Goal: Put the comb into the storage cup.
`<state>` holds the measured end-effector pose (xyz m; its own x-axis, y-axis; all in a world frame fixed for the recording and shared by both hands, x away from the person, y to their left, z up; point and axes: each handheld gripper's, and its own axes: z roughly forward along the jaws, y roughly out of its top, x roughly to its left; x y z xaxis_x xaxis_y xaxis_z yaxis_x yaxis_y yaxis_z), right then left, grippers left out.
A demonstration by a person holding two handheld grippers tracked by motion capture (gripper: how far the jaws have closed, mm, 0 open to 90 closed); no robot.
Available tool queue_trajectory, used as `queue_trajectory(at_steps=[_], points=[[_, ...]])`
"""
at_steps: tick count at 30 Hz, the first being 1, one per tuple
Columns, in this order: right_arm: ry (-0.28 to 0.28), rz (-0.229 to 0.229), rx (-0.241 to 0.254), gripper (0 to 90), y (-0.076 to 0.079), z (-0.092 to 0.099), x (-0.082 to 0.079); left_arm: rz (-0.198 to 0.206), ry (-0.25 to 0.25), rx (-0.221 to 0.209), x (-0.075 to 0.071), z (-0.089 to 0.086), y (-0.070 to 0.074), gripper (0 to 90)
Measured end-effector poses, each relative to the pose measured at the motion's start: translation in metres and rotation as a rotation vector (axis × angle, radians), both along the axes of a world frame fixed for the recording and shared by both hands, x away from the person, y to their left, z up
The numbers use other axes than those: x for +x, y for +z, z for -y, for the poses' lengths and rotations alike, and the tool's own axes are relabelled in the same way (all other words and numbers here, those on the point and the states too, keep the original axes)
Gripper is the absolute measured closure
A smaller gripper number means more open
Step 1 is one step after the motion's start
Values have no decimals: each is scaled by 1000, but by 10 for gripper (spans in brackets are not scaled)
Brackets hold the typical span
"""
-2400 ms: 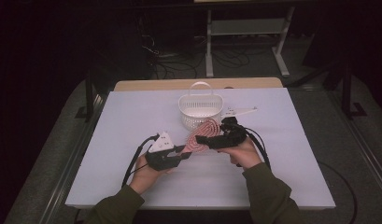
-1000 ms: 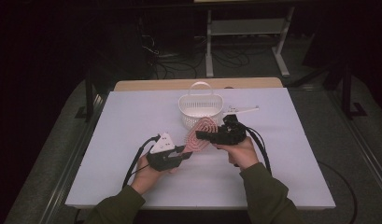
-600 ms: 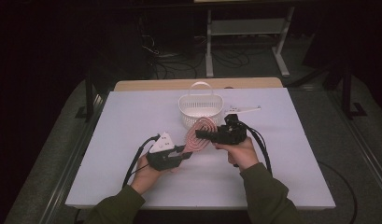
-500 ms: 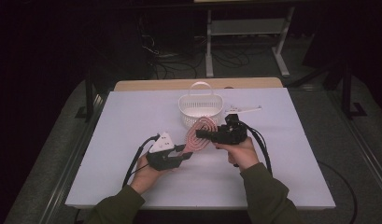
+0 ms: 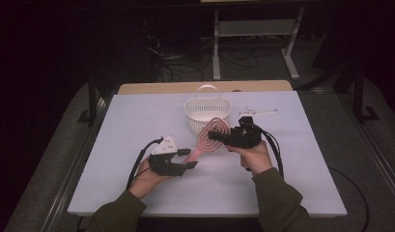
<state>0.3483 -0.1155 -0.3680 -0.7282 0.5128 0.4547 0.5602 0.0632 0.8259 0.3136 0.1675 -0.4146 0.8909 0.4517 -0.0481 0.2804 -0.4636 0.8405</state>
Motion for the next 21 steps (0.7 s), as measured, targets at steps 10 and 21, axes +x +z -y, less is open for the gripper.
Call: queue_trajectory(at_steps=[10,21], points=[[-36,21,0,628,5,14,0,-45,-8,-9,-3,-25,0,369],[-48,33,-6,628,7,18,-1,-47,8,-19,-9,-55,-6,210]])
